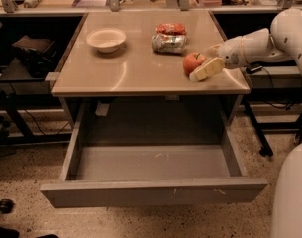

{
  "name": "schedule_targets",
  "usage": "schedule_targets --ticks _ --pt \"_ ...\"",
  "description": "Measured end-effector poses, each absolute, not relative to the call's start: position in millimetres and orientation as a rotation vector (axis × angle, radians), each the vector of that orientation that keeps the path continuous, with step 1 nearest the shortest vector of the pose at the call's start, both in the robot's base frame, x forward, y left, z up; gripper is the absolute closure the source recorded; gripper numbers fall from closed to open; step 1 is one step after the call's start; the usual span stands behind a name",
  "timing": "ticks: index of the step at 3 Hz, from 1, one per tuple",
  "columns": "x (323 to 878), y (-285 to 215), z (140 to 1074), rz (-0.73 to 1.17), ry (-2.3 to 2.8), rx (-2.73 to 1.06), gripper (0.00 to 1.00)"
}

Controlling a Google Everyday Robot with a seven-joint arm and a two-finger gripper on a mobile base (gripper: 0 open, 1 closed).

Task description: Place apple into top drawer

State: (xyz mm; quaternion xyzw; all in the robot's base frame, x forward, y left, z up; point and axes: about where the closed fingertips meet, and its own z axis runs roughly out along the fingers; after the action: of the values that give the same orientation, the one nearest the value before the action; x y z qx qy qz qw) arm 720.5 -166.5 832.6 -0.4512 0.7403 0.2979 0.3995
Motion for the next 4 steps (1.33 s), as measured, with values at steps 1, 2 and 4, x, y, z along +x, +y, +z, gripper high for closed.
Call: schedule_targets --ticks 1,2,4 --pt "720.5 -166.4 832.5 0.754 1.873 -1.142 0.00" --pt "720.5 -166.3 832.5 0.754 1.873 -1.142 0.18" --pt "720.5 -166.3 832.5 0.754 1.873 -1.142 0.65"
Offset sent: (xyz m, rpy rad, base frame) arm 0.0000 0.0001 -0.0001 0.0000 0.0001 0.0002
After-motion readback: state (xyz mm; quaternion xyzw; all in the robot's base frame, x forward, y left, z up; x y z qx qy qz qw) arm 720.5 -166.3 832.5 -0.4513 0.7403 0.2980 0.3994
